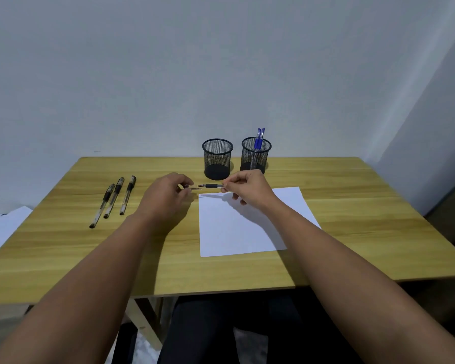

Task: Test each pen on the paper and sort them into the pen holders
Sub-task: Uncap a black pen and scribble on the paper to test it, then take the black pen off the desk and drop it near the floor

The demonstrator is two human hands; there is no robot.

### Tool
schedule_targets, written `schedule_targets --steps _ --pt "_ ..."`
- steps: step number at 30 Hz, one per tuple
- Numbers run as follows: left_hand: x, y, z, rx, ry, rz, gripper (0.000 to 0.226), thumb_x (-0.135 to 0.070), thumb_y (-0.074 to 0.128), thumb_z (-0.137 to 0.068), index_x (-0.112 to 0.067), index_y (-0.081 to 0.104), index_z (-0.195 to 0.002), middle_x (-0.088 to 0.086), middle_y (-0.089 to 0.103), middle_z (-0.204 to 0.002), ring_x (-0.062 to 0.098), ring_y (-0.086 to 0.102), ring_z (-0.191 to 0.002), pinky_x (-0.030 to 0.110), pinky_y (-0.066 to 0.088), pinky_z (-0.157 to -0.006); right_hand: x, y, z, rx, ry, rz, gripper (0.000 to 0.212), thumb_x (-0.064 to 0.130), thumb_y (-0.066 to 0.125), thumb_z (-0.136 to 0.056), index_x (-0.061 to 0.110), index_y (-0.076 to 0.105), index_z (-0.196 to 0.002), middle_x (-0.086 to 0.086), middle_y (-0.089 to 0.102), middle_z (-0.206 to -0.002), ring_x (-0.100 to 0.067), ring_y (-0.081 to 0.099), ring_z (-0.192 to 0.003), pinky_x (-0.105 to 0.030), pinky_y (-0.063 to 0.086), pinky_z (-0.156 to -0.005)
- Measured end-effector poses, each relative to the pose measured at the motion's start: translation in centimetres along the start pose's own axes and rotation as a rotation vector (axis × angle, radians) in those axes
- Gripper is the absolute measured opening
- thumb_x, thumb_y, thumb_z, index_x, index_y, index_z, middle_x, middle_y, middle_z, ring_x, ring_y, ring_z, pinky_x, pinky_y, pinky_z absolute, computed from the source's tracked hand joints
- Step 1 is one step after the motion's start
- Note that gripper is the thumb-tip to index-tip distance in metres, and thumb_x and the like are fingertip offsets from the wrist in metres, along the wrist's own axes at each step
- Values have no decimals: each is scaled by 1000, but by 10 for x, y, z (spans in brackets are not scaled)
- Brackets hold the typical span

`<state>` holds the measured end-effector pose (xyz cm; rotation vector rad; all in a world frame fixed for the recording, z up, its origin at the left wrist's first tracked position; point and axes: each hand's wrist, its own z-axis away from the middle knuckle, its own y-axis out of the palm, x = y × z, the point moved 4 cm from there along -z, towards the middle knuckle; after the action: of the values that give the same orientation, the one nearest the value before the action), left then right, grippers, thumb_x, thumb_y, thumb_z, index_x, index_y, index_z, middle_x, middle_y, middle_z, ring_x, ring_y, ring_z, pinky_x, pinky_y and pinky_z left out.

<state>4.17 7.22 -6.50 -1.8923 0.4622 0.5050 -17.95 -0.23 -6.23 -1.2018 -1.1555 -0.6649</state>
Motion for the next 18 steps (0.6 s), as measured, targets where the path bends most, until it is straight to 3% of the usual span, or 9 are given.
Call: schedule_targets --steps 9,14,18 --pt "-13 -4 -7 20 83 -37 17 -19 68 -95 -22 72 -111 -6 69 -106 15 63 -90 38 54 -77 2 -17 11 16 17 -85 7 6 74 -94 3 80 -95 -17 81 -96 -8 60 -58 -23 45 -49" --pt "-20 -4 -6 7 110 -39 15 -19 68 -95 -22 73 -109 -5 68 -104 15 63 -88 37 53 -75 0 -26 16 10 19 -94 11 5 74 -94 12 79 -86 -16 81 -94 -10 59 -58 -25 44 -52" --pt "-32 2 -9 48 118 74 13 -16 72 -92 -22 75 -103 -8 70 -99 12 64 -84 29 50 -72 0 -27 21 68 32 -94 8 7 75 -94 12 80 -90 -13 82 -98 -9 63 -62 -25 47 -55"
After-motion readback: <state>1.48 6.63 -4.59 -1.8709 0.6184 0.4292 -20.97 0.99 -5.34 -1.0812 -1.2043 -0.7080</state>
